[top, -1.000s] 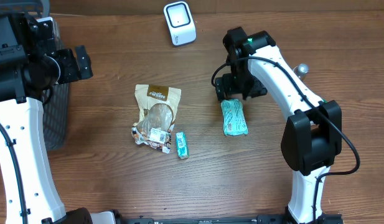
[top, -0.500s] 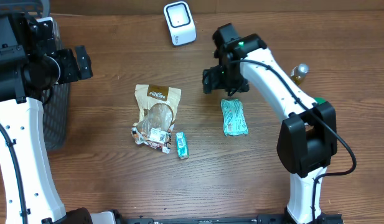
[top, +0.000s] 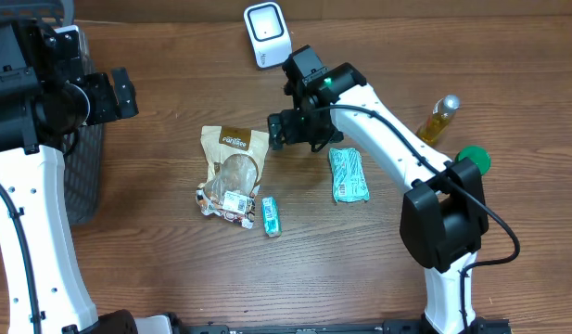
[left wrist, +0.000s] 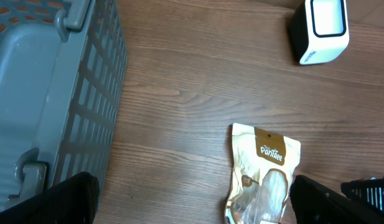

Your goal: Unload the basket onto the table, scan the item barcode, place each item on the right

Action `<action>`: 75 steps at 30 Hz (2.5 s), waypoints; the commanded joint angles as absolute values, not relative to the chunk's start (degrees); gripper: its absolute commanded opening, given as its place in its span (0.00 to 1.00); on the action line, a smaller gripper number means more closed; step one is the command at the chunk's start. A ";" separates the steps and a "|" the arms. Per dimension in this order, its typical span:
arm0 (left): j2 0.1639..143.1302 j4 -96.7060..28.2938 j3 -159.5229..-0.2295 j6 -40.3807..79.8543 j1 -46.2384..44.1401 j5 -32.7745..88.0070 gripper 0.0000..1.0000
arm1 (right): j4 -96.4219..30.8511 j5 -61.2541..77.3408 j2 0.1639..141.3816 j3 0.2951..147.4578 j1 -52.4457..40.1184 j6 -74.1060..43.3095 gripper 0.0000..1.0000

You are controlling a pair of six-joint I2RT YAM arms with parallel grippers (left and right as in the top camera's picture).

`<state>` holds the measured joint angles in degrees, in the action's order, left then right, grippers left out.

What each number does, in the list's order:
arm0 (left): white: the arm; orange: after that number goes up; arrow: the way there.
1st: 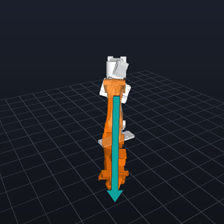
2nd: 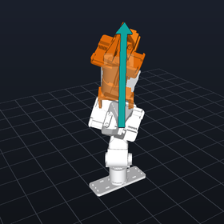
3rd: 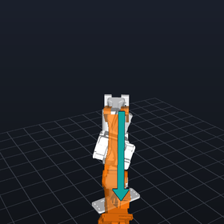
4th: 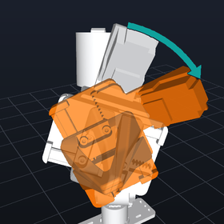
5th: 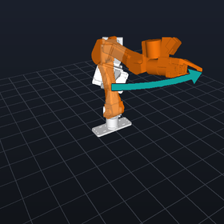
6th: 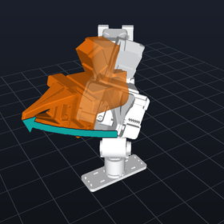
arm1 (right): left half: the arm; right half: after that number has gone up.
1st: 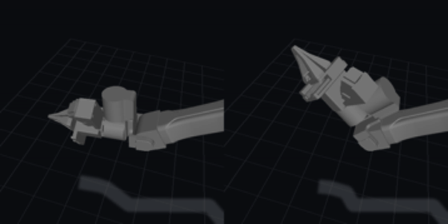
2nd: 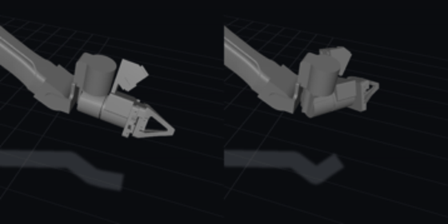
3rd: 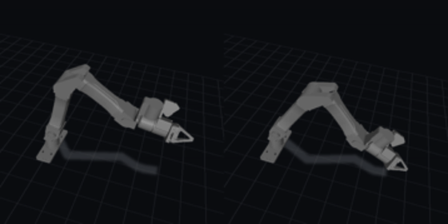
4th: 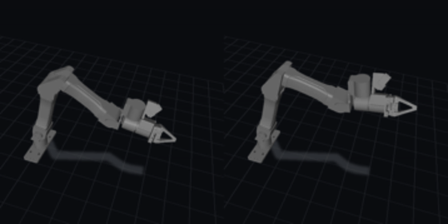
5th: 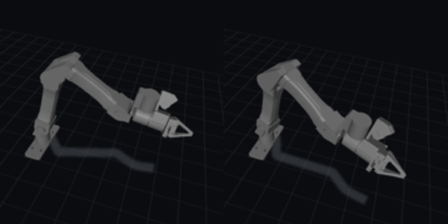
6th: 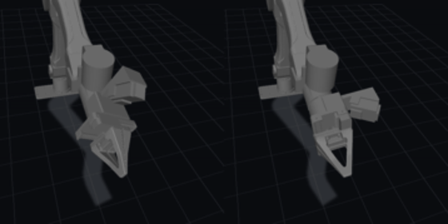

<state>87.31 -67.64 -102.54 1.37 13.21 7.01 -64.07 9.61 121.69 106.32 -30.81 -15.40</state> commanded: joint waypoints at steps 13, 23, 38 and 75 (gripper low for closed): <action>87.37 -67.44 -103.18 1.72 13.06 6.90 1.00 | -63.55 8.29 121.64 106.32 -31.07 -16.05 0.24; 87.37 -67.44 -103.18 1.72 13.06 6.90 1.00 | -64.36 -0.16 121.80 104.68 -31.05 -22.76 0.18; 87.37 -67.44 -103.18 1.72 13.06 6.90 1.00 | -58.81 -2.96 122.45 93.95 -30.35 -22.76 0.19; 87.37 -67.44 -103.18 1.72 13.06 6.90 0.99 | -63.48 4.27 122.50 92.51 -24.77 -30.30 0.18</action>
<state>87.31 -67.64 -102.54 1.37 13.21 7.01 -63.68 0.43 121.78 93.21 -24.73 -27.22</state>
